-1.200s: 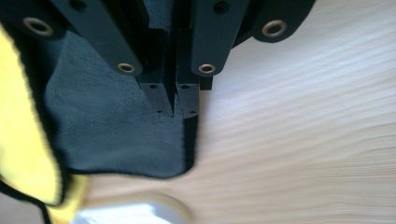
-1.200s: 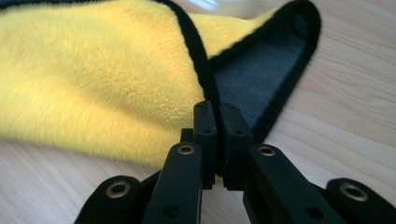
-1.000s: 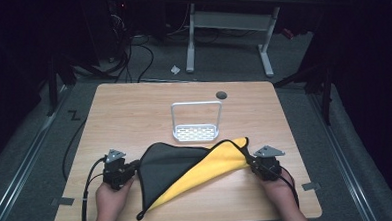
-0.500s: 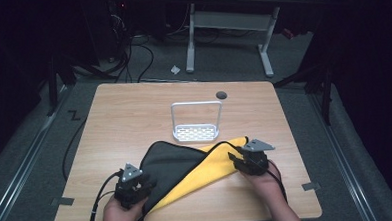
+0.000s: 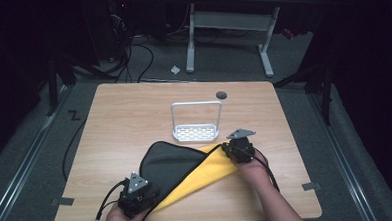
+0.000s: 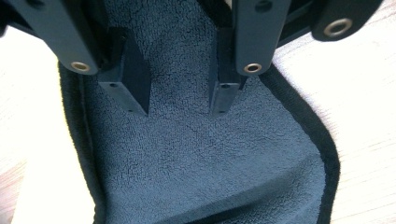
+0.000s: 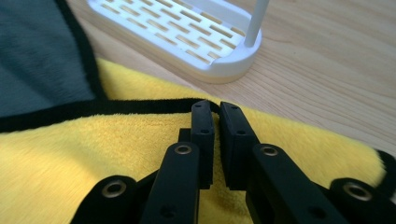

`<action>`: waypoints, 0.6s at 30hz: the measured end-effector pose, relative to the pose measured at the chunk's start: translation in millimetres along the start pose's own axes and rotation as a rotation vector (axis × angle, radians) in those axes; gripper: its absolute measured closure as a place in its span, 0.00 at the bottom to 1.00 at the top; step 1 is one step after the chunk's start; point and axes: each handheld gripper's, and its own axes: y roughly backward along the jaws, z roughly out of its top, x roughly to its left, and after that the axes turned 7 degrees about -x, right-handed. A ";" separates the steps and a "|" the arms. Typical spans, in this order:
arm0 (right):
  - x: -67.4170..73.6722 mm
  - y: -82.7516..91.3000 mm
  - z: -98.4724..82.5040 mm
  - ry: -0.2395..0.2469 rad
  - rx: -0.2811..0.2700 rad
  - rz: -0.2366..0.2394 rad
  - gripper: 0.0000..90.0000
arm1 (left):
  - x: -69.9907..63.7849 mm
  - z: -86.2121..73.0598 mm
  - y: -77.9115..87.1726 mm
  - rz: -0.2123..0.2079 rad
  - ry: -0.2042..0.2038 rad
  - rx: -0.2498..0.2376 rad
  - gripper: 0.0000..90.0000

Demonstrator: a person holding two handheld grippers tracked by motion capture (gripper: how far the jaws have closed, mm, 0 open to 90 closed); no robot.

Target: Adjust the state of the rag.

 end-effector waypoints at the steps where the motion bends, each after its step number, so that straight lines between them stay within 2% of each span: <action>1: 1.3 6.1 -1.3 0.003 -0.008 -0.001 0.95 | 0.0 0.0 0.0 0.000 0.000 0.000 0.66; 2: 1.3 6.1 -1.3 0.003 -0.008 -0.001 0.95 | 0.1 0.0 0.0 0.000 -0.002 0.000 0.66; 5: 7.1 36.4 -14.6 0.000 -0.057 0.012 0.95 | 1.3 0.0 -0.1 -0.003 0.003 -0.001 0.66; 6: 10.5 56.2 -28.3 -0.014 -0.086 0.024 0.94 | 0.8 -0.4 -0.1 -0.001 -0.002 -0.003 0.66; 7: 10.5 56.2 -28.3 -0.014 -0.086 0.024 0.94 | 0.8 -0.4 -0.1 -0.001 -0.002 -0.003 0.66; 8: 11.8 65.5 -36.2 -0.019 -0.096 0.027 0.94 | 0.5 -0.8 0.1 0.001 -0.004 -0.004 0.66; 9: 14.0 82.7 -53.2 -0.036 -0.103 0.025 0.94 | 0.4 -1.1 0.4 0.002 -0.006 -0.004 0.66; 11: 13.9 88.6 -59.7 -0.041 -0.106 0.023 0.94 | 0.4 -1.7 1.3 0.004 -0.009 -0.002 0.66; 12: 12.2 104.1 -78.7 -0.062 -0.101 0.013 0.93 | 0.0 -2.7 2.3 0.010 -0.007 -0.004 0.66; 14: 11.0 108.4 -84.3 -0.067 -0.096 0.007 0.91 | -0.2 -3.0 2.8 0.015 -0.009 -0.004 0.66; 16: 3.4 125.9 -103.3 -0.104 -0.092 -0.010 0.86 | -0.7 -3.2 3.3 0.027 -0.015 -0.003 0.66; 18: 2.0 129.2 -106.1 -0.110 -0.096 -0.014 0.83 | -1.1 -3.1 3.0 0.026 -0.016 -0.002 0.66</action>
